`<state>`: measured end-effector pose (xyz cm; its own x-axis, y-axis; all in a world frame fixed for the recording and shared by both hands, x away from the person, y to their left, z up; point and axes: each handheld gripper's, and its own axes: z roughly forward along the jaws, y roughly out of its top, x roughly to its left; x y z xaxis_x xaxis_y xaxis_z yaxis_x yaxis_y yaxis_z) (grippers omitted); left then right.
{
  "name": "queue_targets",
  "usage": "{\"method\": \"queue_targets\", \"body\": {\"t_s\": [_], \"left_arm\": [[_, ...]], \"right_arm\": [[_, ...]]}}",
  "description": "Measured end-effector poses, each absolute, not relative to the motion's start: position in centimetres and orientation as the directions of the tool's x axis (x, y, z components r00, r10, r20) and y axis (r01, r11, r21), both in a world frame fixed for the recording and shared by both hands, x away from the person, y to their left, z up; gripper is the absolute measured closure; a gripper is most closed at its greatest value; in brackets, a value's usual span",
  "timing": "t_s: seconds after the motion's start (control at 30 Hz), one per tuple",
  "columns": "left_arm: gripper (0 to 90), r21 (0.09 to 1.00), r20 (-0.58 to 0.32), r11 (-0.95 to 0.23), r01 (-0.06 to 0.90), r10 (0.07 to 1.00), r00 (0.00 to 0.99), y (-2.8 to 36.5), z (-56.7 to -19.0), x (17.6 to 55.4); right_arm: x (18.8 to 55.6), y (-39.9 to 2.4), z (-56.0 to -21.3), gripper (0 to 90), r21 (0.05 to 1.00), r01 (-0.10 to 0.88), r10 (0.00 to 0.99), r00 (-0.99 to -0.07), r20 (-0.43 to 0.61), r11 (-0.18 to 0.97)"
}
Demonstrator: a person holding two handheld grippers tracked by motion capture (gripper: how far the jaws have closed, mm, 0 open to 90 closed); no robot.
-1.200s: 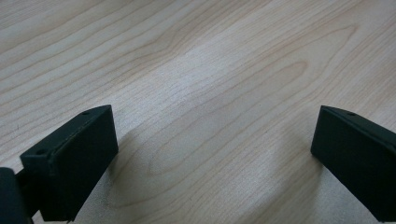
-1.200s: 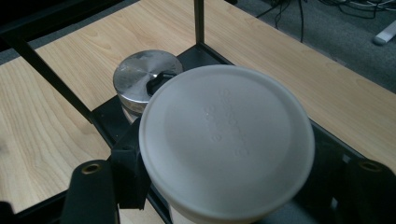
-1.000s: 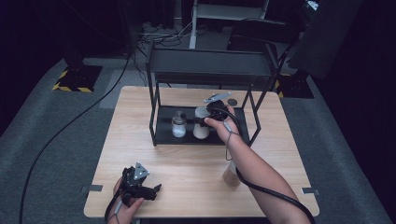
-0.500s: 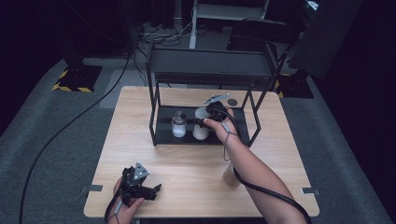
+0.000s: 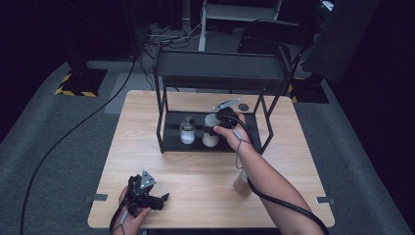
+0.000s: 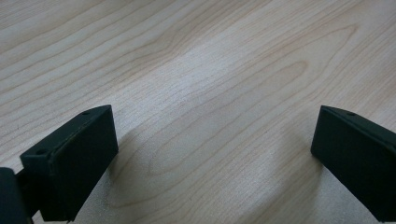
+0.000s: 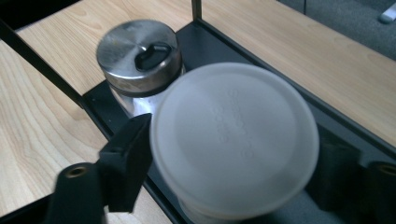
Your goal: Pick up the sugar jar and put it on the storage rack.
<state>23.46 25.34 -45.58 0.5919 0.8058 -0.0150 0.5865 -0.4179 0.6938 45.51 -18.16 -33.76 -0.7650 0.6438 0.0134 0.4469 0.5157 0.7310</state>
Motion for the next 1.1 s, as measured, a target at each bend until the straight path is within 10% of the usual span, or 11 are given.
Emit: {"method": "queue_targets", "body": {"t_s": [1.1], "left_arm": [[0.1,0.694,-0.012,-0.421,0.584,0.805,0.593,25.3,-45.6,23.5]], "right_arm": [[38.5,-26.4,-28.2,8.2,0.814,0.373,0.629,-0.778,0.012,0.446]]}}
